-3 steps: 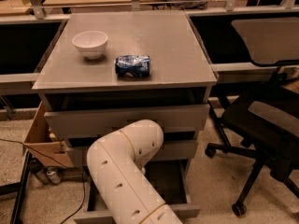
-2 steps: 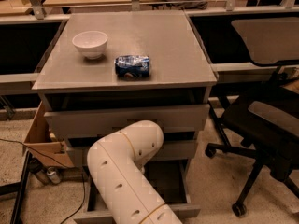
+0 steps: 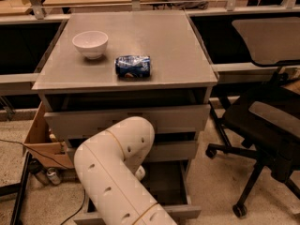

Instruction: Pick green can from bottom drawer and place on counter

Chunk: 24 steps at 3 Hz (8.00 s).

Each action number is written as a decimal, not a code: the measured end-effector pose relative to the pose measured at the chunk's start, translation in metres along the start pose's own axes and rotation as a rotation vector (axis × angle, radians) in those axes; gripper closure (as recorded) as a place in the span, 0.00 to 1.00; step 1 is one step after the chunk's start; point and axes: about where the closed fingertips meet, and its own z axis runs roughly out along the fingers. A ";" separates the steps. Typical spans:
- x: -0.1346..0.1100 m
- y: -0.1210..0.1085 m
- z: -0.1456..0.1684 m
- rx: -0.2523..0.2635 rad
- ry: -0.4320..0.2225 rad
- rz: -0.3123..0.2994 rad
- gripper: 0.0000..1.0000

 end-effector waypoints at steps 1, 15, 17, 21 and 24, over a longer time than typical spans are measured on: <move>-0.010 0.001 -0.026 0.033 0.015 -0.008 1.00; 0.013 0.042 -0.579 0.037 0.196 -0.105 1.00; 0.048 0.039 -0.638 0.032 0.241 -0.035 1.00; 0.068 0.032 -0.649 0.082 0.245 0.033 1.00; 0.033 0.018 -0.689 0.119 0.365 0.026 1.00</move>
Offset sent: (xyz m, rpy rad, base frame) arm -0.0825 -0.0244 0.1065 0.0801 -0.1500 0.0204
